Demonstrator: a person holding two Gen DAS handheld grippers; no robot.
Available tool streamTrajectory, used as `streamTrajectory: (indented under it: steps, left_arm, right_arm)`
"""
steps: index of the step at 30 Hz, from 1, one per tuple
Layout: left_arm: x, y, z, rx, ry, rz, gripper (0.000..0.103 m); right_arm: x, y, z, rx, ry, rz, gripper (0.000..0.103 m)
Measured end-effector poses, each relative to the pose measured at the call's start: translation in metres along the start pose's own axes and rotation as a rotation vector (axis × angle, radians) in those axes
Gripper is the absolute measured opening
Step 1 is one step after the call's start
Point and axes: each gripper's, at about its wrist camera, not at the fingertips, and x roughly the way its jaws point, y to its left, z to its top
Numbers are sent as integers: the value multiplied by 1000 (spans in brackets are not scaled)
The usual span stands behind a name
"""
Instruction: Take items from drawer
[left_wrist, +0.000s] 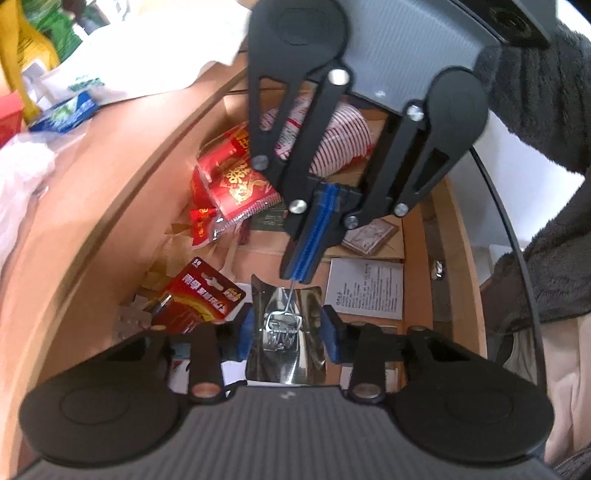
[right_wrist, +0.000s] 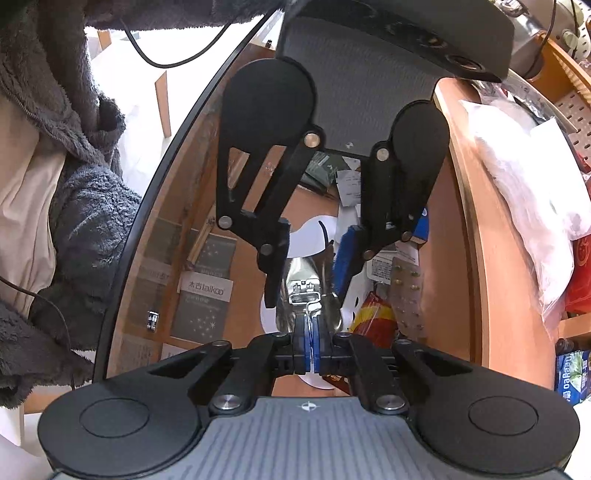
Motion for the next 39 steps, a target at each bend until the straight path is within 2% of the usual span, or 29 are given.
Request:
streamTrajectory:
  steps: [7,15,24,28,34,39]
  left_arm:
    - [-4,-5,2,14,9,28,36]
    - [1,-10,7,34,59,124,35]
    - [-13,-11,8,11,83,151,35]
    - [-27,-12,11,11,78,192,35]
    - [-57,-19,17,-29,51,290,35]
    - [-87,-32,25,-64,41,405,35]
  right_arm:
    - [2,3,-3,9,-17,-12,2]
    - [-2,4,-7,4,-29,-57,2]
    - [-16,-3,-15,28,-52,-105,2]
    - [-28,-10,-23,106,-102,-162,2]
    - [-43,-25,-25,372,-209,-213,2]
    - [-56,-26,-12,427,-226,-284,2]
